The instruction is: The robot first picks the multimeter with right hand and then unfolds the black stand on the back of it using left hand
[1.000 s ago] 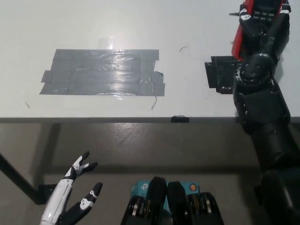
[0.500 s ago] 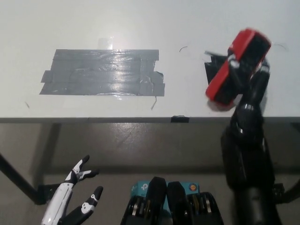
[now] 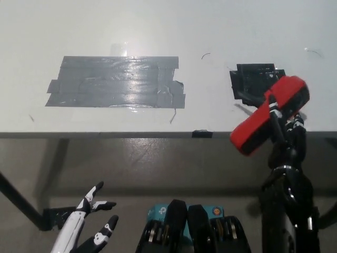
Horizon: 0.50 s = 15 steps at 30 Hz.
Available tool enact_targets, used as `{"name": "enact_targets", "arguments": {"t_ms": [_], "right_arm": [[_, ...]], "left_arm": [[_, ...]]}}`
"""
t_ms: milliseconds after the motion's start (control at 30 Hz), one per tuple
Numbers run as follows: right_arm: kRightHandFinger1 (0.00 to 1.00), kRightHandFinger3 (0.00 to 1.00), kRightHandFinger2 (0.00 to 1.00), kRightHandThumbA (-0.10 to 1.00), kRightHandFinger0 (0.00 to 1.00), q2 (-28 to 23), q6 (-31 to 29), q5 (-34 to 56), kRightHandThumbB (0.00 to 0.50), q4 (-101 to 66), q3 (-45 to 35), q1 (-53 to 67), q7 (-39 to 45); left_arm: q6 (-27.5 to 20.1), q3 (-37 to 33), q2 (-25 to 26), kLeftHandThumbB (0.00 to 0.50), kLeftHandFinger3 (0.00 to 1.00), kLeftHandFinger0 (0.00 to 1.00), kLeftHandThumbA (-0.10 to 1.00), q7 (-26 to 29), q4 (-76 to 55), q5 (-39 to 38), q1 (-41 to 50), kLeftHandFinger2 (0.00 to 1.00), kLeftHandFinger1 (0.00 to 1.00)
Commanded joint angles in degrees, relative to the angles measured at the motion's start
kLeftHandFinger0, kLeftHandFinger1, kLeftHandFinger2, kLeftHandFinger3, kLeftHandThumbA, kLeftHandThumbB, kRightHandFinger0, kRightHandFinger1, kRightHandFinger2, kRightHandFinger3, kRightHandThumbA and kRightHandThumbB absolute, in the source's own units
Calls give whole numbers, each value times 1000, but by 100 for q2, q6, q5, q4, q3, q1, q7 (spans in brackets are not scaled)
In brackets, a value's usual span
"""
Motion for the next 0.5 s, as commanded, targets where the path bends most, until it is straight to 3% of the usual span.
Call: {"name": "enact_targets", "arguments": {"t_ms": [0,133,200,467], "right_arm": [[616,968,838,-100,278,-246,607,3620,155,-3249,222,-1243,980],[618,935,832,-100,291,-357,601,3784,154,-3378,220,-1378,1022],[614,892,848,-100,282,-465,511,4021,141,-3451,297,-1253,1294],[612,852,911,-100,209,-333,200,4507,134,-3736,608,-653,1749]], "left_arm": [[-383,-40,25,55,1000,857,716,2,68,-30,-853,738,741],[-329,37,18,75,1000,878,751,6,23,-186,-1073,791,772],[-274,70,12,92,1000,869,842,7,-28,-251,-1118,837,796],[-255,97,78,94,1000,856,902,-11,-223,-265,-902,859,813]]}}
